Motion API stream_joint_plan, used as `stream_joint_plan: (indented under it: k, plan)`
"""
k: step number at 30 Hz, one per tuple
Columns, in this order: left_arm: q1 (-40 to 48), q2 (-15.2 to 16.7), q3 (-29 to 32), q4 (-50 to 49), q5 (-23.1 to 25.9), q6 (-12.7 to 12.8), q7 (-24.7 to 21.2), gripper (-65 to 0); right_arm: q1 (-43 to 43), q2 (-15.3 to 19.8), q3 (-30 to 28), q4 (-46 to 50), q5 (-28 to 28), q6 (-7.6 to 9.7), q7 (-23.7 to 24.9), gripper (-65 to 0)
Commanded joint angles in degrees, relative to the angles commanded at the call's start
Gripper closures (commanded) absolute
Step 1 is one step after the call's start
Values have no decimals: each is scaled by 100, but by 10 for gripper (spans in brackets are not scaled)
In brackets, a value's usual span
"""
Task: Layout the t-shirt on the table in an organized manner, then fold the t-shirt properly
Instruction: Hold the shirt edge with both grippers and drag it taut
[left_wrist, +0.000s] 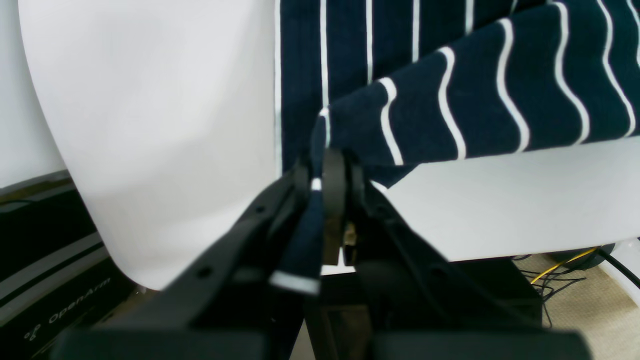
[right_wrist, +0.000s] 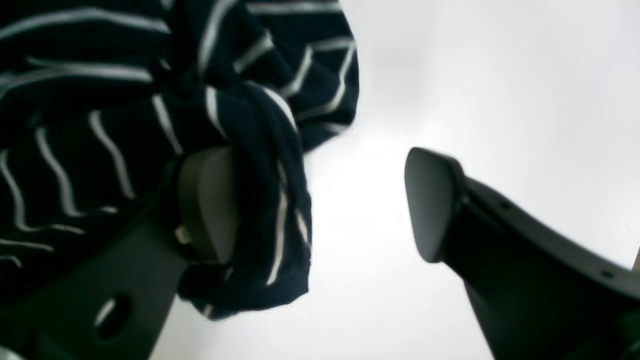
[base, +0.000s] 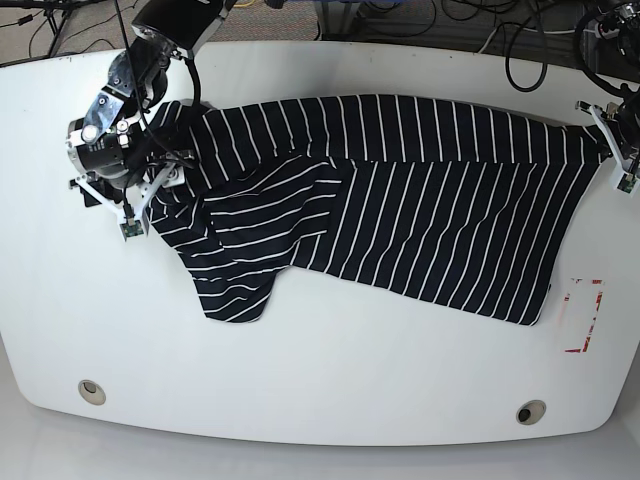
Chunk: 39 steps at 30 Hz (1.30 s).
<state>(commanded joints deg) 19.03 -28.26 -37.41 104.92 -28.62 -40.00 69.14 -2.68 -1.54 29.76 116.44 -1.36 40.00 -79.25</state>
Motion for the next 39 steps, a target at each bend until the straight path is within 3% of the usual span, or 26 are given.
stream_joint_plan:
  k: [13, 29, 33, 39]
  plan:
    - [-18, -141, 35, -9, 0, 0, 0, 0, -1099, -9, 18, 44, 0, 0, -18, -474]
    - [-255, -132, -9, 0, -18, 0, 26, 0, -712, -9, -360, 26, -18, 0, 167, -474]
    - [-220, -132, -18, 0, -26, 0, 158, -89, -703, 18, -369, 26, -18, 0, 167, -474]
    - [-220, -123, -26, 0, -26, 0, 563, -294, -712, 35, -369, 18, -26, 0, 167, -474]
